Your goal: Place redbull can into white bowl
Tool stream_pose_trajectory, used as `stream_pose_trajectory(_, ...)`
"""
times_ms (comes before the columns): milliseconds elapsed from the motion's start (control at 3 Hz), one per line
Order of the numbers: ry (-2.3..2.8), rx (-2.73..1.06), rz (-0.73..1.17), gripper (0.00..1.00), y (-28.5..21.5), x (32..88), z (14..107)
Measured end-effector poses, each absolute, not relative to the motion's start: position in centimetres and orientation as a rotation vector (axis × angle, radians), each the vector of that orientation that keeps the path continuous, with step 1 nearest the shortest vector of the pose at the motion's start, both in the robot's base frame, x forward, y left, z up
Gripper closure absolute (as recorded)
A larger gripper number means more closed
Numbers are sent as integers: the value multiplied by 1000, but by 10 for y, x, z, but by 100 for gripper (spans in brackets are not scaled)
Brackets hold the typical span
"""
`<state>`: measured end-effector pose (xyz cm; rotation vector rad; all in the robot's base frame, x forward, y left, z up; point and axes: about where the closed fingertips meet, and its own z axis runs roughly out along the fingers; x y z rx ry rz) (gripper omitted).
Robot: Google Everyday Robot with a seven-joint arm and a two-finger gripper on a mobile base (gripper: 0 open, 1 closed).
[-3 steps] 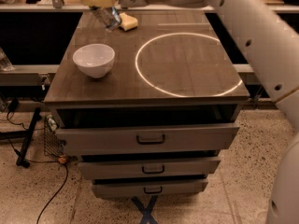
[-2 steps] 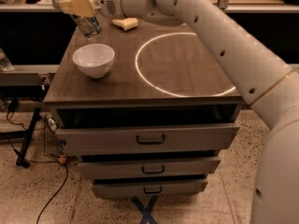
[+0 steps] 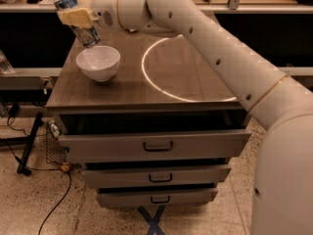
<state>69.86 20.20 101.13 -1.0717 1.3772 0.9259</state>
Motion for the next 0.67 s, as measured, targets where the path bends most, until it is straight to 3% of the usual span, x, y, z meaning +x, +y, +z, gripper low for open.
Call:
stream_pose_trajectory(333,1442,-1057,905,100,188,699,986)
stream_pose_trajectory(667,1515,-1046,894,84,177,696,959)
